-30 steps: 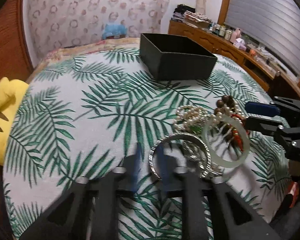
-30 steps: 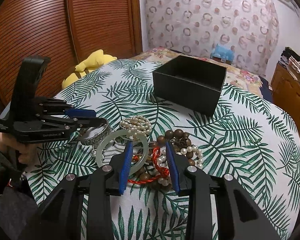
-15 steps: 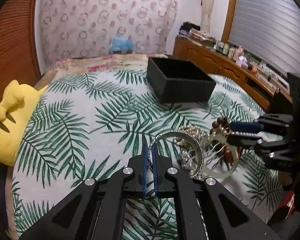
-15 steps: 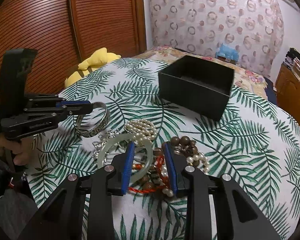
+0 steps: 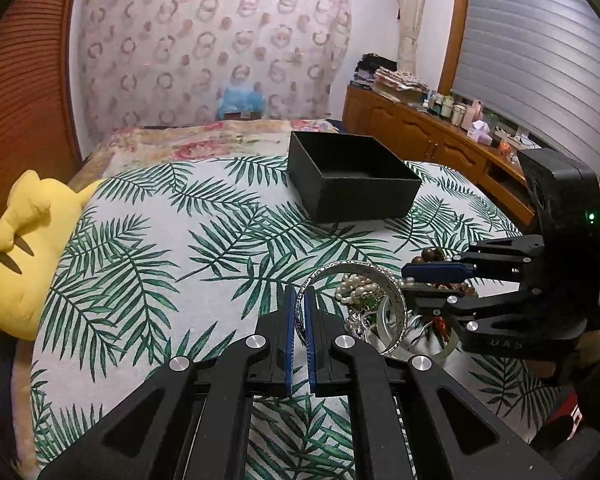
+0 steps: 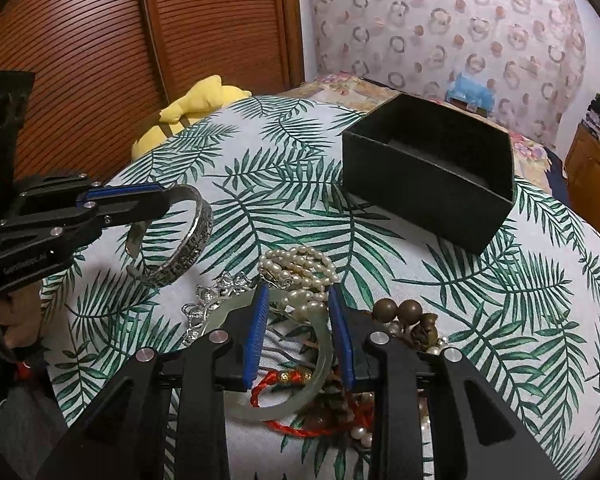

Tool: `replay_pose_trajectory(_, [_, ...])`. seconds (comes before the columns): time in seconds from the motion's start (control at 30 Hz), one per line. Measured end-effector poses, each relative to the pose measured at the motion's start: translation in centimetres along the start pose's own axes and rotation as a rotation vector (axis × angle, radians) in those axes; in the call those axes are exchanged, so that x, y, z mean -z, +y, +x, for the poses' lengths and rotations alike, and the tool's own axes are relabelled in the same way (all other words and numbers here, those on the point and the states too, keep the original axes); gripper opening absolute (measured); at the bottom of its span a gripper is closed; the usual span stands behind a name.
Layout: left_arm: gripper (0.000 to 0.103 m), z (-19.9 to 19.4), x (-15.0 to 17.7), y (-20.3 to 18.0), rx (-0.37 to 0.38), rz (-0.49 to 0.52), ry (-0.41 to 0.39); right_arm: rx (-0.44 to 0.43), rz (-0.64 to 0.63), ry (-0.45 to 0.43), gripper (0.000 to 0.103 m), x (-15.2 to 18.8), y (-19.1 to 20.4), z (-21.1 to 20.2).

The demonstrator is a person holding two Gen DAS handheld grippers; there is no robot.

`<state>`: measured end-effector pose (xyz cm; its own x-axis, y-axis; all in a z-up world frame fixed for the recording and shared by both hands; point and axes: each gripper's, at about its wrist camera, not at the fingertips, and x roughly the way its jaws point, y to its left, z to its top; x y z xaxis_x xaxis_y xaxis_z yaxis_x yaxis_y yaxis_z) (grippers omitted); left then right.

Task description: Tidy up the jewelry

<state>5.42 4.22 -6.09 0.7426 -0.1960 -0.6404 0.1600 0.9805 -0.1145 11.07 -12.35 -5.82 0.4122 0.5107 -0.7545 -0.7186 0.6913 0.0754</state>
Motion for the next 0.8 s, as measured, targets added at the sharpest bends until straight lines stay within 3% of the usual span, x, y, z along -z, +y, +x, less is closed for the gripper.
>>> replay_pose_trajectory(0.33, [0.004, 0.1, -0.2, -0.1, 0.001, 0.006, -0.003, -0.010, 0.013, -0.036, 0.005, -0.4, -0.5, -0.8])
replay_pose_trajectory(0.8, [0.004, -0.2, -1.2, 0.1, -0.008, -0.003, -0.032, 0.008, 0.003, -0.119, 0.005, -2.6, -1.3, -4.1])
